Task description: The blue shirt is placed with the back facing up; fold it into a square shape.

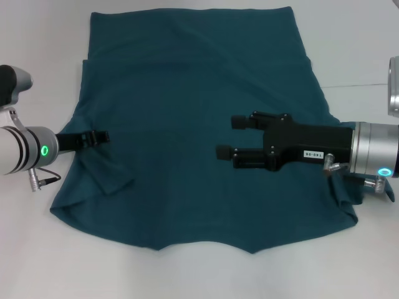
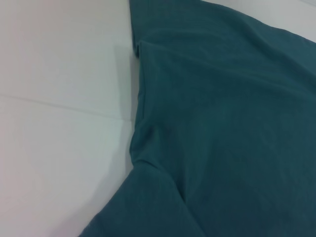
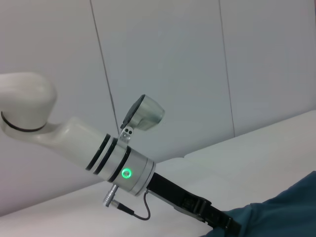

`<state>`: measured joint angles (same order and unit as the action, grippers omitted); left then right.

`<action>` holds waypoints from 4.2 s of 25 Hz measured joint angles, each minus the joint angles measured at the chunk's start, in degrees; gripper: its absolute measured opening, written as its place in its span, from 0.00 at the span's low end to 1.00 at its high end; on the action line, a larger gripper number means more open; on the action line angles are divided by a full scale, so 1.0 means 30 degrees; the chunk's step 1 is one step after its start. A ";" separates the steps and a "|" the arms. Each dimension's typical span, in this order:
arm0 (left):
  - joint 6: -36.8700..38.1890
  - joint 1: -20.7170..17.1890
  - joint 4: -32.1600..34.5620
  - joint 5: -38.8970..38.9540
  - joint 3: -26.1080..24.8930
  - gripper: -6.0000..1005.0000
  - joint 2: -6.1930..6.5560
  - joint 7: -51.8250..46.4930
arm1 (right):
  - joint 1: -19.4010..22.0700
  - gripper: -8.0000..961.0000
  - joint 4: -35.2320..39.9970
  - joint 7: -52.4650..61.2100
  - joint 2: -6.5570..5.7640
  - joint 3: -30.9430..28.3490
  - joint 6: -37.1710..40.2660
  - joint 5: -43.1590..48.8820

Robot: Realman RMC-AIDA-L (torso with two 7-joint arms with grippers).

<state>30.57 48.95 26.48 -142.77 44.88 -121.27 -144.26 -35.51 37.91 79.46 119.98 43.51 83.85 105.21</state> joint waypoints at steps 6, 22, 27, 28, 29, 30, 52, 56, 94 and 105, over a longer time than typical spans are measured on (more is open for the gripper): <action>-0.0219 0.0097 0.0023 0.0063 0.0117 0.59 -0.0301 0.0822 | -0.0002 0.92 -0.0024 -0.0001 -0.0006 -0.0002 -0.0001 -0.0059; -0.0958 0.0342 -0.0022 0.0248 0.0278 0.15 -0.0601 0.2103 | 0.0010 0.92 -0.0070 -0.0001 -0.0006 -0.0002 0.0036 -0.0494; -0.0632 0.0160 0.0348 0.0188 0.0271 0.11 -0.0619 0.2068 | 0.0025 0.92 -0.0070 -0.0002 -0.0009 -0.0002 0.0038 -0.0533; -0.0425 0.0086 0.0509 0.0168 0.0261 0.10 -0.0592 0.2018 | 0.0022 0.92 -0.0070 -0.0002 -0.0018 -0.0002 0.0022 -0.0532; -0.0086 -0.0084 0.0788 0.0177 0.0217 0.10 -0.0540 0.1940 | 0.0017 0.92 -0.0070 -0.0002 -0.0026 -0.0002 0.0020 -0.0533; 0.0193 -0.0223 0.1013 0.0193 0.0170 0.10 -0.0495 0.1857 | 0.0011 0.92 -0.0070 -0.0007 -0.0035 -0.0002 0.0011 -0.0532; 0.5445 -0.2057 0.4084 0.0171 0.0279 0.11 0.0964 -0.3248 | -0.0216 0.92 0.0185 -0.0131 -0.0062 -0.0143 0.0016 -0.0682; 0.7754 -0.2160 0.3971 0.0163 -0.0784 0.18 0.1846 -0.4730 | -0.0306 0.92 0.0228 -0.0177 -0.0079 -0.0032 0.0026 -0.0881; 0.4079 0.0398 -0.1903 0.0177 -0.2478 0.87 0.2154 -0.3516 | -0.0398 0.92 0.0064 -0.0693 0.0002 0.0030 0.0354 -0.0908; 0.2961 0.0663 -0.2028 0.0223 -0.2480 0.82 0.1550 -0.1396 | -0.0241 0.92 -0.0043 -0.0681 -0.0005 0.0030 0.0321 -0.0910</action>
<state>39.45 50.94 20.39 -142.10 37.44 -116.62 -148.45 -36.23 37.78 77.41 119.97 43.60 84.81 102.48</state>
